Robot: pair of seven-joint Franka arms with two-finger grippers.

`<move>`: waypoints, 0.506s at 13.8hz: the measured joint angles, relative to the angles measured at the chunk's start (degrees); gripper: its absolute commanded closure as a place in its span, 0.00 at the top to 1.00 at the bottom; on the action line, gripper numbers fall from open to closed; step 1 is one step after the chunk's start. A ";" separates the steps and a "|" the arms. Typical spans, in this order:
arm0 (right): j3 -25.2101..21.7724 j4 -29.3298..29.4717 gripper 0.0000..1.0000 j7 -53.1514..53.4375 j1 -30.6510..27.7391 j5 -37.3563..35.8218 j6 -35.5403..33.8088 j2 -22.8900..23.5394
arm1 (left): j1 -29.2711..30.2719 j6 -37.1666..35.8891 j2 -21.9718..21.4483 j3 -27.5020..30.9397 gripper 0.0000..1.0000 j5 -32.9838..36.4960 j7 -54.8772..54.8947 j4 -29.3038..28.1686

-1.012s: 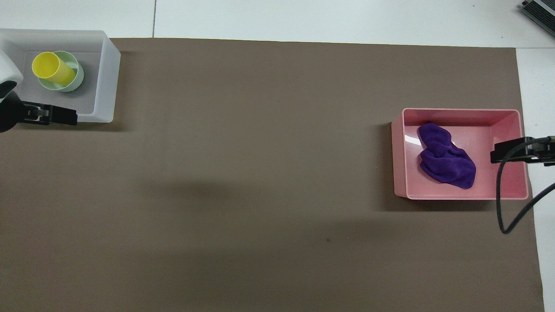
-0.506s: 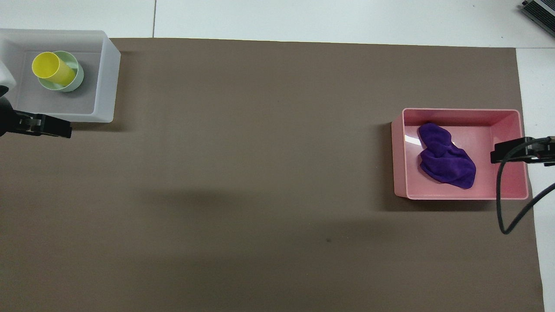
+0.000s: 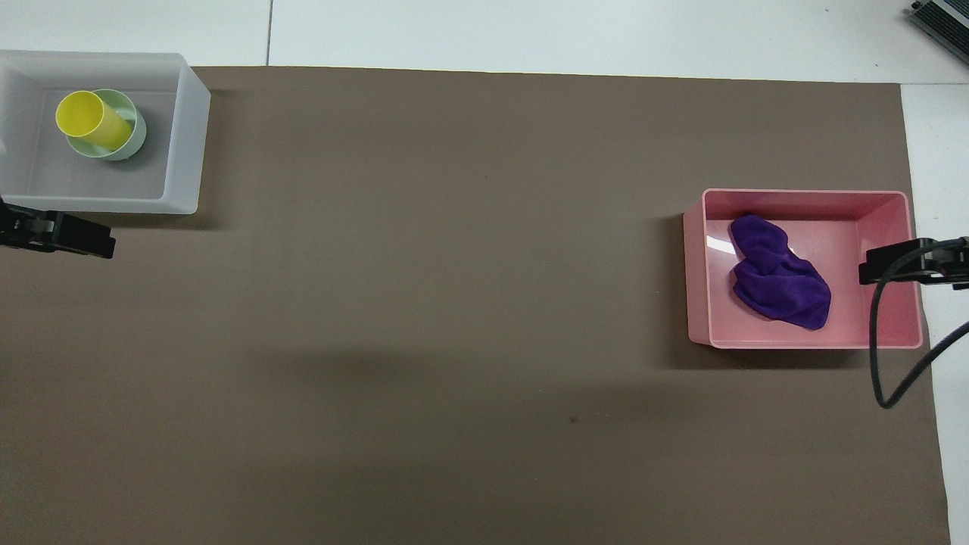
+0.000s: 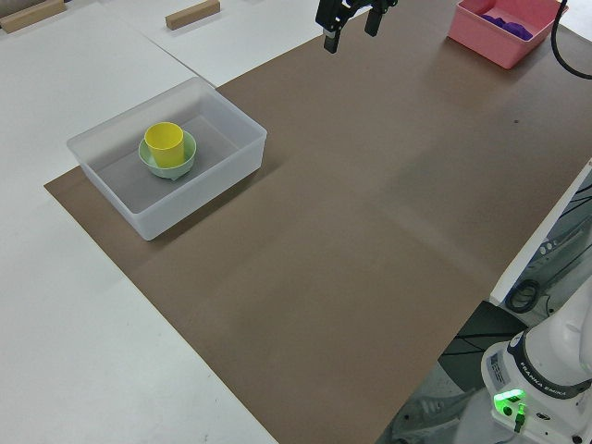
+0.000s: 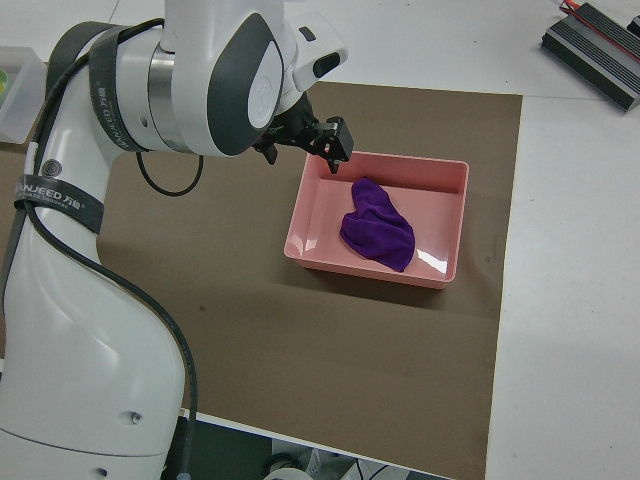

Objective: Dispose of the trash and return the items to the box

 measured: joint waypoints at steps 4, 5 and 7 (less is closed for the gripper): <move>0.00 0.02 1.00 0.02 -0.02 0.00 0.00 0.10 | -5.34 -2.09 -0.02 6.58 1.00 -1.51 0.09 1.77; 0.00 0.02 1.00 0.02 -0.02 0.00 -0.01 0.10 | -5.28 -2.35 -0.02 6.82 1.00 -1.52 0.11 1.97; 0.00 0.02 1.00 0.02 -0.05 0.00 0.00 0.12 | -5.20 -2.45 0.06 6.84 1.00 -1.52 0.13 1.98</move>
